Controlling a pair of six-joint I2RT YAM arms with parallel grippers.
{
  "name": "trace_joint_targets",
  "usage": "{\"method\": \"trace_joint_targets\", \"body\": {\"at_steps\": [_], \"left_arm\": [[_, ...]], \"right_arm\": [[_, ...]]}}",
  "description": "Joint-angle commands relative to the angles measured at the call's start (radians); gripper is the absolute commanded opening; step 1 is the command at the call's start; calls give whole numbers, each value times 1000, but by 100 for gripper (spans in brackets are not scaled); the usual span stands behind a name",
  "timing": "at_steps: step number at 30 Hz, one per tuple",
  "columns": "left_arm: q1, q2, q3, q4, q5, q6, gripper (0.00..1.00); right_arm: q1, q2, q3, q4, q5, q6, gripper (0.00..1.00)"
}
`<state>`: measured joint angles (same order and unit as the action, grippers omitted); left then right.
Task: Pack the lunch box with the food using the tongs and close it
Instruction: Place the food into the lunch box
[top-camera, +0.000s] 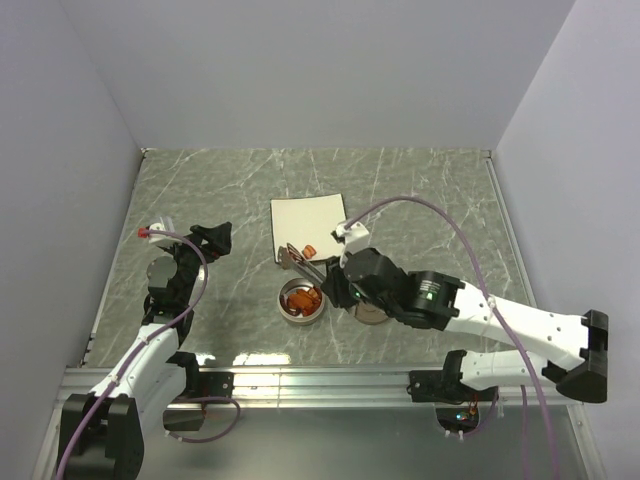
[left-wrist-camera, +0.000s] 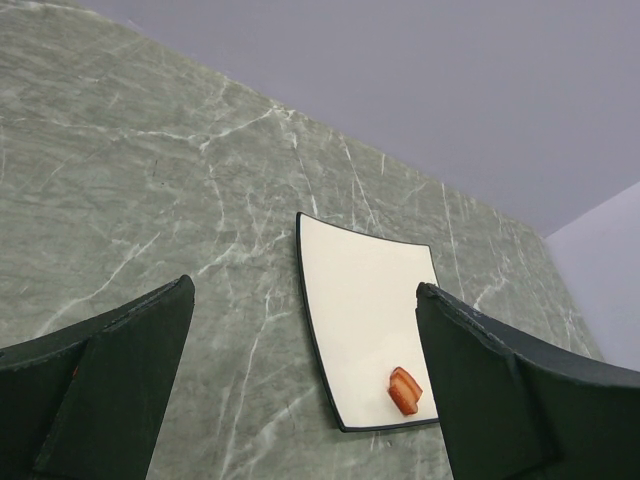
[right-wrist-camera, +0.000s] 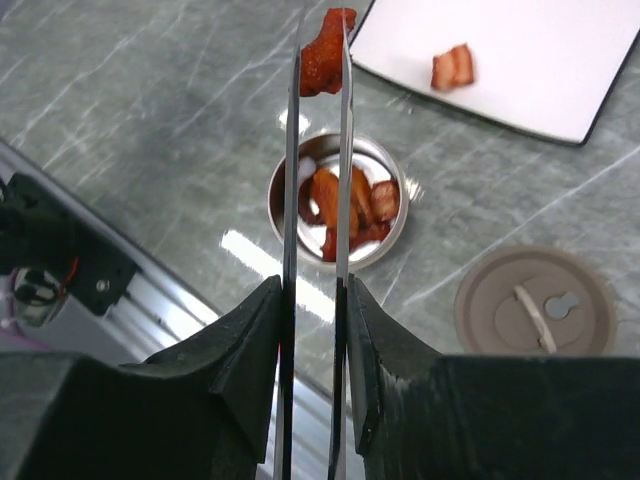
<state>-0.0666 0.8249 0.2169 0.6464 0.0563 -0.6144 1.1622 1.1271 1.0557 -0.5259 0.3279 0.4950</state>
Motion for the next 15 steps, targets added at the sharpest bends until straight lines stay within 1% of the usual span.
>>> {"method": "trace_joint_targets", "body": {"at_steps": [1,7,11,15], "left_arm": [[4,-13,1,36,17,-4,100],[4,-6,1,41,17,-5,99],[4,0,4,42,22,-5,99],[4,2,4,44,20,-5,99]], "right_arm": [[40,-68,-36,-40,26,40,25],[106,-173,-105,-83,36,94,25],[143,-200,-121,-138,71,140,25],[148,-202,-141,-131,53,140,25]]}}
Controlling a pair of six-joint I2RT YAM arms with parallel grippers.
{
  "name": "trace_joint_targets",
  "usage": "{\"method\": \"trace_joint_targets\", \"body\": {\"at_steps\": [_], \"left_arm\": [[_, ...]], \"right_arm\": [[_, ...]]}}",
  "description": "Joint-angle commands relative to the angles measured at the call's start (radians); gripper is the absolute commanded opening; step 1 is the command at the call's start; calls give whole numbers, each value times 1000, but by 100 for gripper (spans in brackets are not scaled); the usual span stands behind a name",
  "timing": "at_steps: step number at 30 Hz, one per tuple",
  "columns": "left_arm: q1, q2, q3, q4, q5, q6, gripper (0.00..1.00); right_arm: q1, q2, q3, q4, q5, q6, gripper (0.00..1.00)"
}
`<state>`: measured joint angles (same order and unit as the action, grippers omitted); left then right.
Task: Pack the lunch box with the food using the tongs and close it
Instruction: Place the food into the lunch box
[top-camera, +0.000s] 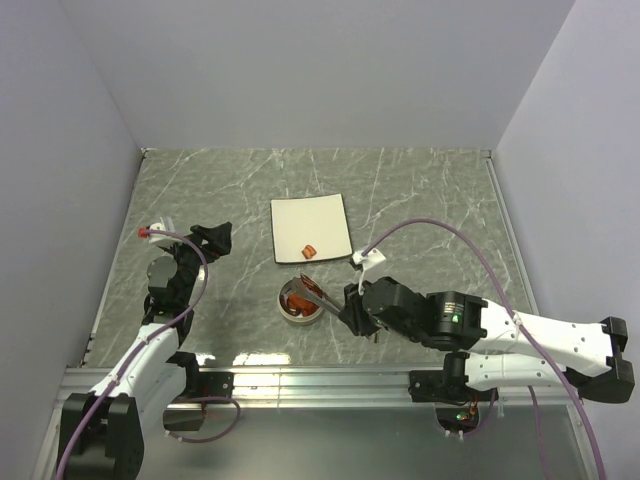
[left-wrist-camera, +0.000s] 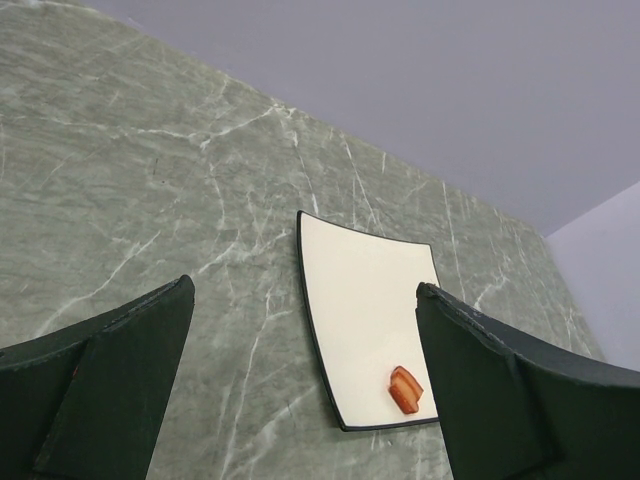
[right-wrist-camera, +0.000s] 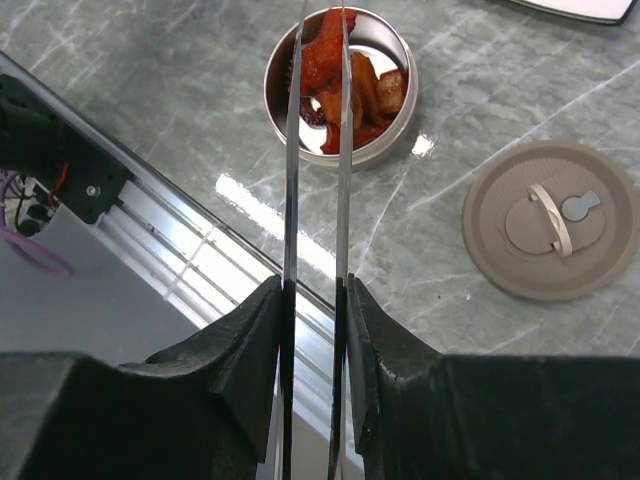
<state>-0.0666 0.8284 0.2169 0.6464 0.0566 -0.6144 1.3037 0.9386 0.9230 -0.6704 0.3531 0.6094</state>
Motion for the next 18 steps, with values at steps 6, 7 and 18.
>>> {"method": "trace_joint_targets", "body": {"at_steps": [6,7,18], "left_arm": [[4,2,4,44,22,-5,100],[4,3,4,44,22,-5,99],[4,-3,4,39,17,-5,99]], "right_arm": [[12,9,-15,19,7,27,25],[14,11,-19,17,7,30,26],[16,14,-30,-27,63,72,36]]}}
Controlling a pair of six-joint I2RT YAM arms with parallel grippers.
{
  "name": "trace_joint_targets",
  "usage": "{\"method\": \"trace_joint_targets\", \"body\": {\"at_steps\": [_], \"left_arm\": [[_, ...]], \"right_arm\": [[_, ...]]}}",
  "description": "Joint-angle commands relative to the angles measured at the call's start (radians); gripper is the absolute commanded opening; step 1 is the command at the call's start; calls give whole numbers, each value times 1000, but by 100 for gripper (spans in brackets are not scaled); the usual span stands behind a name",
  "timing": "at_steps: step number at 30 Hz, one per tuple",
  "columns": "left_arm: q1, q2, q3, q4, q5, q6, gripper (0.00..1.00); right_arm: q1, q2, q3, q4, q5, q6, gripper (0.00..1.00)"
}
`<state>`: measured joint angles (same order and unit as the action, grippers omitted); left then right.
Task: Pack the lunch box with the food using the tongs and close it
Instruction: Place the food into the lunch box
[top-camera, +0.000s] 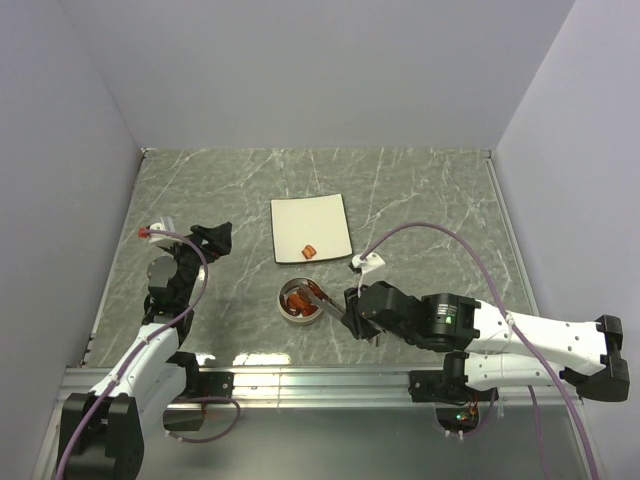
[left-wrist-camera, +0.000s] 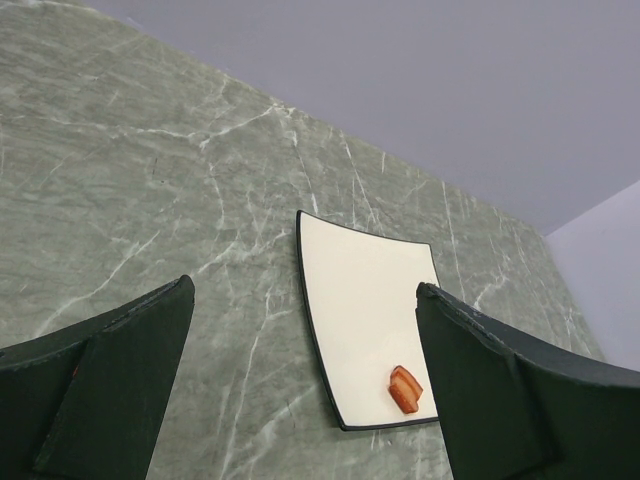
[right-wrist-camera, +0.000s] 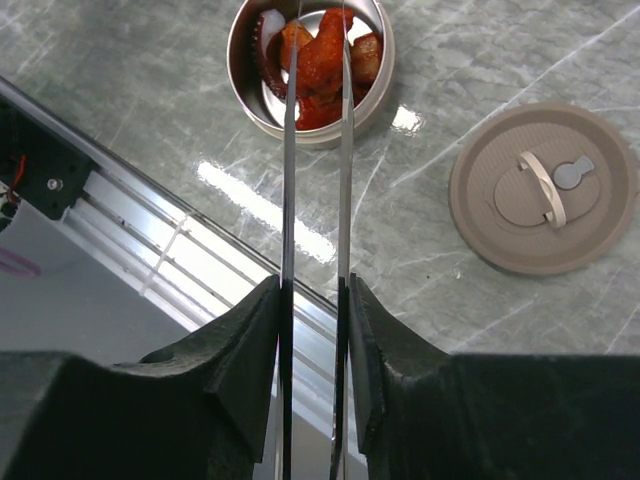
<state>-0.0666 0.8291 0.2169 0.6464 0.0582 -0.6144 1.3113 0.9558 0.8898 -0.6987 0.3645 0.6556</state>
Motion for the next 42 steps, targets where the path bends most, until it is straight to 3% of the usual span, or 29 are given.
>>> {"method": "trace_joint_targets", "body": {"at_steps": [1,6,12,17,23,42], "left_arm": [[4,-5,4,39,17,-7,99],[4,-8,2,36,17,-7,99],[4,-8,2,36,14,-5,99],[4,-8,2,38,15,-5,100],[4,-8,1,38,14,-5,99],[4,-13,1,33,14,-7,99]], "right_arm": [[6,0,8,-5,57,26,38],[6,14,34,-9,70,12,49],[6,27,57,8,70,-17,54],[6,32,60,16,51,-25,52],[23,60,64,25,-4,-34,43],[69,138,118,41,8,-62,43]]}}
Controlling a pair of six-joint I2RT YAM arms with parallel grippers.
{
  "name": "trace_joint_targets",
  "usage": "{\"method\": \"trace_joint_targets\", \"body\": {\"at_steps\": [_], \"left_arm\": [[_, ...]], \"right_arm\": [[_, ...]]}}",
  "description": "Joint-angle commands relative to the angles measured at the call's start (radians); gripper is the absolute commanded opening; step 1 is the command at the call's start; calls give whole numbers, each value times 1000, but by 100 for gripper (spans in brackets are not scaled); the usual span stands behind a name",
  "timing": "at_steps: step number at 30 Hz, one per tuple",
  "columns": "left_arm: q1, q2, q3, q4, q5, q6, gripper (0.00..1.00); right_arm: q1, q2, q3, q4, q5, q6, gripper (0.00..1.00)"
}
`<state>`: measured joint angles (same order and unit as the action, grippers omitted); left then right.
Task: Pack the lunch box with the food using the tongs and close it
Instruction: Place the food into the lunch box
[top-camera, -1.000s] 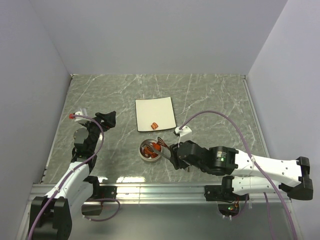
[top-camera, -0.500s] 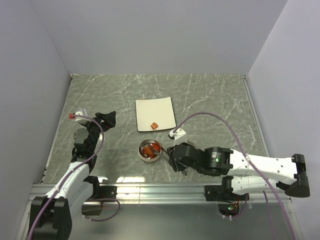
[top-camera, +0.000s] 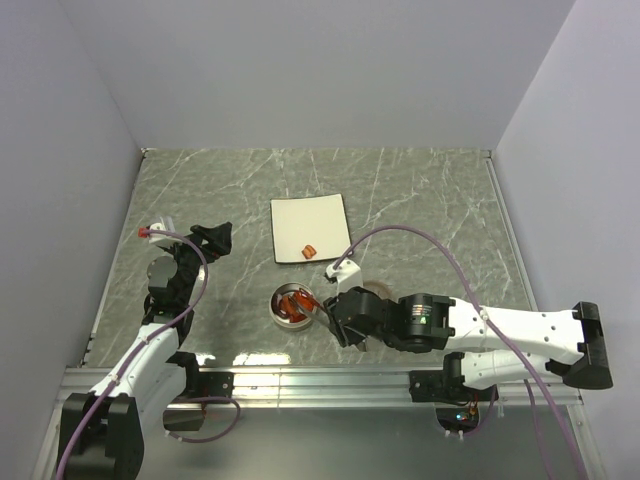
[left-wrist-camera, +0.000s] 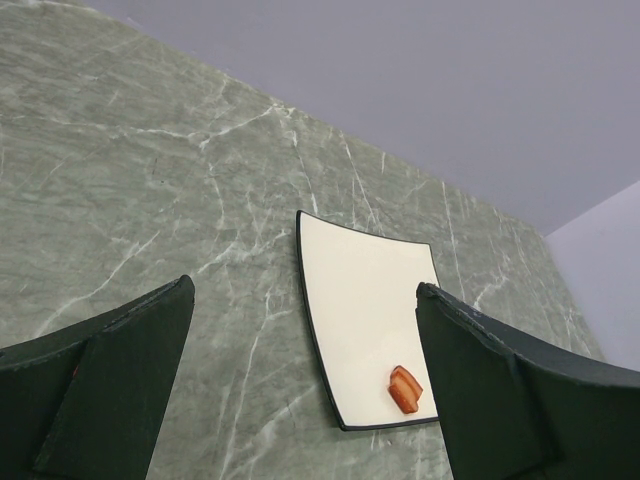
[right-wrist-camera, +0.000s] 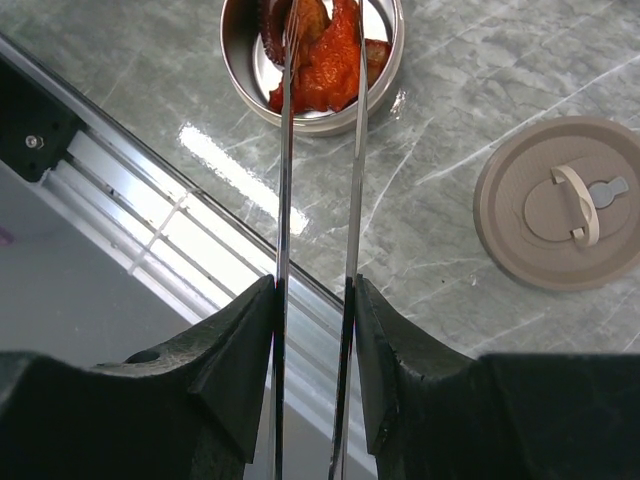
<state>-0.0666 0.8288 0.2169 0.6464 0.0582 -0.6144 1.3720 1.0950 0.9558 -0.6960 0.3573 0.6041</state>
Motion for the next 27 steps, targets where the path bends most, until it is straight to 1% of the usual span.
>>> {"method": "trace_joint_targets", "body": {"at_steps": [1,5,11,18,21,27], "left_arm": [[4,-13,1,33,15,-7,99],[4,-13,1,33,14,-7,99],[4,-13,1,35,17,-7,99],[4,-11,1,36,15,-7,99],[4,-11,1,36,17,-7,99],[4,-8,1,39,17,-7,99]], "right_arm": [[7,-1,52,47,16,-13,43],[7,2,63,73,22,-30,44],[7,49,101,62,40,-47,45],[7,54,112,82,25,-69,45],[7,68,118,63,34,-58,45],[7,29,92,104,0,-70,45]]}}
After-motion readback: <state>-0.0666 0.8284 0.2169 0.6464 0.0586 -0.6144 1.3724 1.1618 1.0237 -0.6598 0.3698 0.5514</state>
